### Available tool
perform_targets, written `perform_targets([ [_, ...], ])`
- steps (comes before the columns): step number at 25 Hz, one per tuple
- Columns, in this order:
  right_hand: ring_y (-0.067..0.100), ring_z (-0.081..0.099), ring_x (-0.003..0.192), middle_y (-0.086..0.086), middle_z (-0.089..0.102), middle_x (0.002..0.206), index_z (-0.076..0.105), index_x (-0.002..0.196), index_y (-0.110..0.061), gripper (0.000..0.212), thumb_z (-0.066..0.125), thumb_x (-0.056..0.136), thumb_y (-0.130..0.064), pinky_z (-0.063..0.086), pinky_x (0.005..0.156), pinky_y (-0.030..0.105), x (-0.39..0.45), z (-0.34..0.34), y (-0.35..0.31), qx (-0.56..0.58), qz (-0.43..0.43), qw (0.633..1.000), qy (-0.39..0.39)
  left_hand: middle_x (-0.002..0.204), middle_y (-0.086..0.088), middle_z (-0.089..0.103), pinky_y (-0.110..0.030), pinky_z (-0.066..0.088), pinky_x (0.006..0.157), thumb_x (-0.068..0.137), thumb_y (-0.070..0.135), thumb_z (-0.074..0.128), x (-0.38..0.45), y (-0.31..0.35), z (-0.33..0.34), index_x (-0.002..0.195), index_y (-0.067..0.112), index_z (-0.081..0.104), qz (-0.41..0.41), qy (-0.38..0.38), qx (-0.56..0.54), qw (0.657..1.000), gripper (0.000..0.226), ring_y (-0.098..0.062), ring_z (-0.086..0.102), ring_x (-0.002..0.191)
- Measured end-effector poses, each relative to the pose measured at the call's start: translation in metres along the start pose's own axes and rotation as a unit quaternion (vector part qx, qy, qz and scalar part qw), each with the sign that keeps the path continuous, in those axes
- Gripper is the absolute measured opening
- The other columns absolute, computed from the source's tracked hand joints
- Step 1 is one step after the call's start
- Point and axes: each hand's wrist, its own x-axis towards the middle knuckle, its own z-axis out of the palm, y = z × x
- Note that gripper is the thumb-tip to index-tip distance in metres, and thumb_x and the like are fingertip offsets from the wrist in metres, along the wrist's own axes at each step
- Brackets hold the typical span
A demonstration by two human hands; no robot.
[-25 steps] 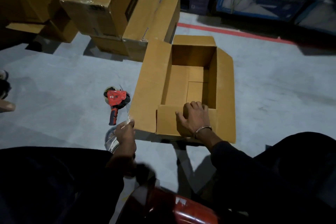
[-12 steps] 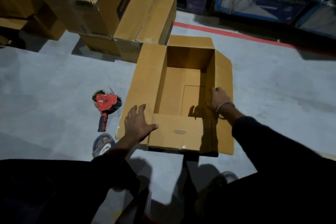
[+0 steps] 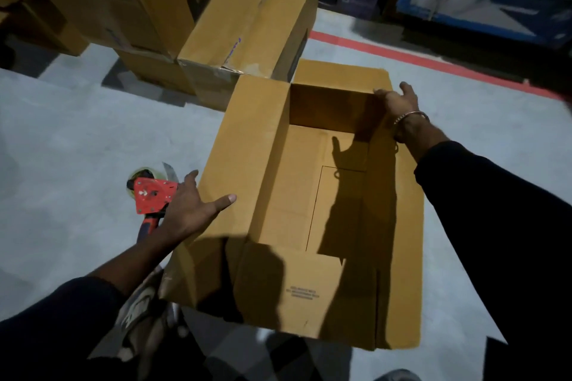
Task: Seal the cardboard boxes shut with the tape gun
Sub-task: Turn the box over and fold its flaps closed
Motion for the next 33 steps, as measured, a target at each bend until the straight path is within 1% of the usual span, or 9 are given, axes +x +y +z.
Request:
perform_targets([
  [7, 0.019, 0.058, 0.112, 0.005, 0.056, 0.127, 0.034, 0.157, -0.019, 0.069, 0.058, 0.096, -0.001, 0.051, 0.092, 0.032, 0.013, -0.012, 0.006, 0.077, -0.039, 0.995, 0.042, 0.123, 0.005, 0.069, -0.042, 0.057, 0.087, 0.071, 0.069, 0.084, -0.012, 0.012, -0.001, 0.148, 0.025, 0.046, 0.021, 0.048, -0.002, 0.999, 0.096, -0.019, 0.067, 0.104],
  [10, 0.017, 0.061, 0.107, 0.003, 0.063, 0.121, 0.055, 0.145, -0.023, 0.063, 0.054, 0.091, 0.009, 0.057, 0.086, 0.024, -0.013, -0.032, 0.023, -0.061, -0.160, 0.985, 0.000, 0.109, 0.008, 0.066, -0.035, 0.050, 0.076, 0.075, 0.063, 0.085, -0.024, 0.029, -0.006, 0.145, 0.021, 0.047, 0.025, 0.077, 0.030, 0.996, 0.090, -0.017, 0.064, 0.096],
  [13, 0.024, 0.034, 0.148, 0.007, 0.034, 0.163, 0.045, 0.154, -0.026, 0.079, 0.067, 0.084, 0.004, 0.036, 0.120, 0.032, -0.040, -0.044, 0.048, -0.383, -0.230, 0.892, -0.062, 0.121, -0.003, 0.073, -0.037, 0.050, 0.078, 0.085, 0.050, 0.082, -0.039, 0.046, -0.010, 0.144, 0.017, 0.050, 0.034, 0.118, 0.036, 0.992, 0.075, -0.029, 0.069, 0.107],
  [15, 0.033, 0.006, 0.157, 0.005, 0.005, 0.171, 0.021, 0.162, -0.030, 0.096, 0.075, 0.085, -0.011, 0.026, 0.122, 0.057, -0.064, -0.048, 0.056, -0.579, -0.201, 0.778, -0.136, 0.124, -0.009, 0.073, -0.039, 0.054, 0.082, 0.093, 0.040, 0.073, -0.062, 0.063, -0.017, 0.144, 0.015, 0.052, 0.060, 0.154, 0.037, 0.986, 0.061, -0.033, 0.070, 0.108],
  [17, 0.035, 0.000, 0.157, 0.006, 0.001, 0.171, 0.013, 0.163, -0.028, 0.100, 0.077, 0.086, -0.023, 0.025, 0.117, 0.064, -0.086, -0.052, 0.058, -0.642, -0.168, 0.730, -0.167, 0.118, -0.009, 0.075, -0.042, 0.059, 0.084, 0.097, 0.038, 0.066, -0.092, 0.084, -0.023, 0.141, 0.016, 0.057, 0.107, 0.188, 0.058, 0.975, 0.050, -0.032, 0.072, 0.101],
  [21, 0.035, 0.020, 0.152, 0.014, 0.019, 0.167, 0.023, 0.159, -0.014, 0.090, 0.075, 0.088, -0.030, 0.034, 0.119, 0.055, -0.137, -0.064, 0.053, -0.536, -0.145, 0.820, -0.136, 0.109, 0.001, 0.076, -0.036, 0.058, 0.078, 0.095, 0.040, 0.064, -0.142, 0.115, -0.001, 0.123, 0.025, 0.068, 0.151, 0.141, 0.010, 0.978, 0.032, -0.024, 0.074, 0.095],
  [24, 0.034, 0.022, 0.152, 0.012, 0.019, 0.167, 0.025, 0.159, -0.015, 0.080, 0.068, 0.094, -0.030, 0.038, 0.115, 0.052, -0.186, -0.091, 0.081, -0.562, -0.129, 0.807, -0.130, 0.129, -0.001, 0.068, -0.037, 0.055, 0.095, 0.097, 0.051, 0.062, -0.169, 0.110, 0.036, 0.133, 0.024, 0.064, 0.150, -0.010, 0.021, 0.988, 0.045, -0.023, 0.067, 0.116],
  [29, 0.040, 0.049, 0.131, 0.021, 0.050, 0.144, 0.044, 0.145, -0.005, 0.059, 0.061, 0.098, -0.037, 0.046, 0.106, 0.049, -0.267, -0.131, 0.165, -0.400, 0.039, 0.915, -0.024, 0.173, -0.012, 0.011, -0.041, 0.027, 0.125, 0.106, 0.044, 0.050, -0.208, 0.035, 0.088, 0.164, 0.013, 0.025, 0.207, -0.140, 0.262, 0.932, 0.070, -0.030, 0.018, 0.158],
  [33, 0.039, 0.061, 0.114, 0.016, 0.063, 0.126, 0.053, 0.141, -0.010, 0.108, 0.066, 0.066, -0.086, 0.049, 0.095, 0.046, -0.297, -0.129, 0.267, -0.057, 0.304, 0.950, 0.045, 0.174, -0.011, 0.009, -0.046, 0.027, 0.125, 0.104, 0.045, 0.045, -0.231, -0.005, 0.094, 0.166, 0.021, 0.022, 0.272, -0.078, 0.297, 0.912, 0.070, -0.033, 0.015, 0.159],
])
